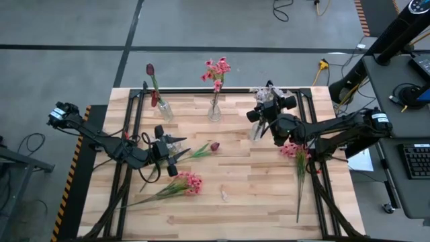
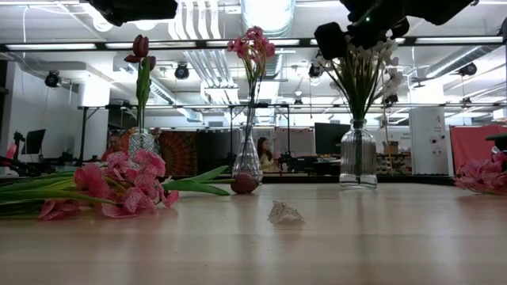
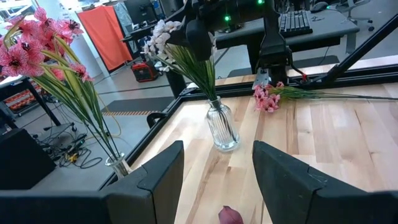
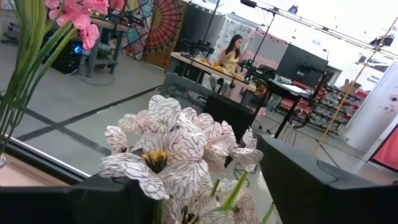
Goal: Sort flowers into vase by color
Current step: Put the right white flowers into the right transparent vase
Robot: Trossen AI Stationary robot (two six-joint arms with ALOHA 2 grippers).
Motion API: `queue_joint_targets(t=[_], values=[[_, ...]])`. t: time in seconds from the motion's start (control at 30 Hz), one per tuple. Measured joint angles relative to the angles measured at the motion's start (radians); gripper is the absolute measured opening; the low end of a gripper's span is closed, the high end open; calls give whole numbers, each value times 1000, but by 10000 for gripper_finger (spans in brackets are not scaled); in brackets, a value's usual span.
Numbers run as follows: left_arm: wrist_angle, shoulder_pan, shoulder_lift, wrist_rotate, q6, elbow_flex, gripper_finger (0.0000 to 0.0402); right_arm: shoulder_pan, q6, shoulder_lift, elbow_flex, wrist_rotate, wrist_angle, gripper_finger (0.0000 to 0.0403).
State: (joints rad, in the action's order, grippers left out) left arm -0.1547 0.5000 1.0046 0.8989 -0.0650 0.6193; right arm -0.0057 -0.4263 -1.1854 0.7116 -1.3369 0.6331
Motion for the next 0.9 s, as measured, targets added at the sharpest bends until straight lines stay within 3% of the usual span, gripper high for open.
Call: queue_joint_targets(t=[0.3,0.9], values=[[0,0,0,0,0,0,175,0,6,0,0,0,0,283],[0,0,0,0,0,0,175,59,-69,0,95,1,0,313]])
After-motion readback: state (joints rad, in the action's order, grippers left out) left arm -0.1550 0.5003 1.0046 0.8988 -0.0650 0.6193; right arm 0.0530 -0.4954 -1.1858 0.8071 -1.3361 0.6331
